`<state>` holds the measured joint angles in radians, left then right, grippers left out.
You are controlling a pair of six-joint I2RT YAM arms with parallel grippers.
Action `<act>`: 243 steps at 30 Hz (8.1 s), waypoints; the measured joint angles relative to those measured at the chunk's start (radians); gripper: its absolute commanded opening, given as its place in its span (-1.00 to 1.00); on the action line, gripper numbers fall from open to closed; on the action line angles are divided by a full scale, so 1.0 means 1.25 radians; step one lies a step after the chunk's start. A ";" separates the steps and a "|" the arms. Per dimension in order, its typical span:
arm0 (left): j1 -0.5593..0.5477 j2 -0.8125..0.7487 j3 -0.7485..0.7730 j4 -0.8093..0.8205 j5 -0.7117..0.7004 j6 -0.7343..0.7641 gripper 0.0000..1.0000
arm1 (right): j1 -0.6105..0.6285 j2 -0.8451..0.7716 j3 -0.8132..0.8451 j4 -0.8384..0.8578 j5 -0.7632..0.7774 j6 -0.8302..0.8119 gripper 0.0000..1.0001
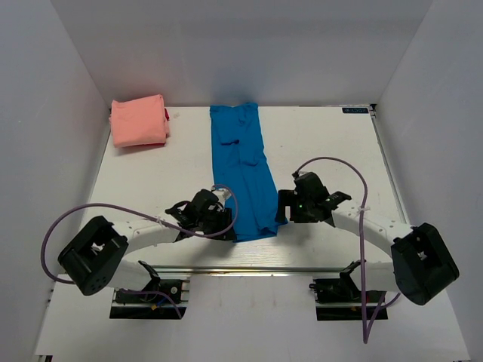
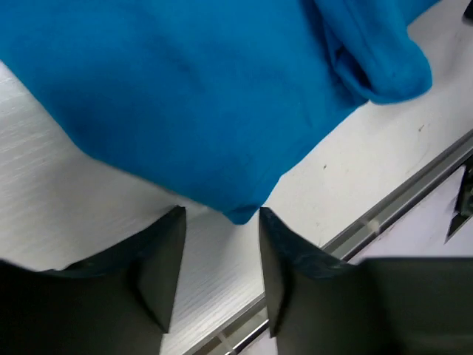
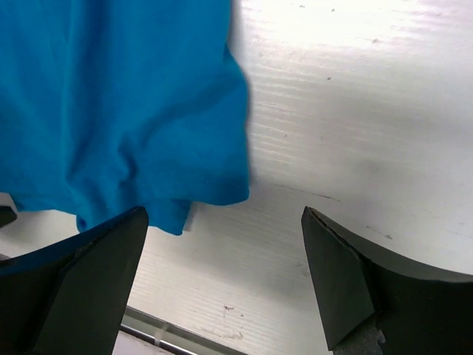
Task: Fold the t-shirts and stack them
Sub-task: Grab the bottom of the folded rectangular tshirt with both arms, then fold the folded rectangular tshirt in 1/3 of the way, then grab one side of the 2/3 rectangular tshirt with both arms, then fold the long partially folded tshirt into a neat square
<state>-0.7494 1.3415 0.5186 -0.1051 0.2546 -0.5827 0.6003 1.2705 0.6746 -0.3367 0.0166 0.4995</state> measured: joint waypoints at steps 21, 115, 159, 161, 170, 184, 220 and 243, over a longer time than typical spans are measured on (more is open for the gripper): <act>-0.042 0.033 0.016 -0.005 -0.081 -0.028 -0.99 | 0.003 0.114 -0.051 0.201 -0.167 -0.031 0.04; 0.326 0.631 0.862 -0.150 -0.162 0.137 0.50 | -0.197 0.809 0.958 -0.012 -0.331 0.060 0.64; 0.337 0.684 0.819 -0.022 0.202 0.282 0.99 | -0.219 0.840 0.856 0.143 -0.442 0.070 0.81; 0.340 0.684 0.819 -0.021 0.204 0.286 0.99 | -0.222 0.840 0.858 0.143 -0.424 0.071 0.81; 0.352 0.667 0.836 -0.057 0.230 0.309 0.99 | -0.223 0.812 0.851 0.123 -0.404 0.012 0.81; 0.340 0.172 0.419 -0.076 0.040 0.232 0.99 | -0.187 0.358 0.414 0.121 -0.258 -0.092 0.81; 0.325 0.276 0.223 0.076 0.146 0.202 -1.00 | -0.107 0.423 0.284 0.158 -0.234 -0.069 -1.00; 0.279 -0.147 0.260 -0.211 0.191 0.048 -1.00 | -0.055 0.094 0.379 -0.046 -0.347 -0.044 -1.00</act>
<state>-0.4004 1.1572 0.8433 -0.3683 0.4938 -0.5232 0.5320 1.3880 1.1484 -0.3943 -0.4168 0.4450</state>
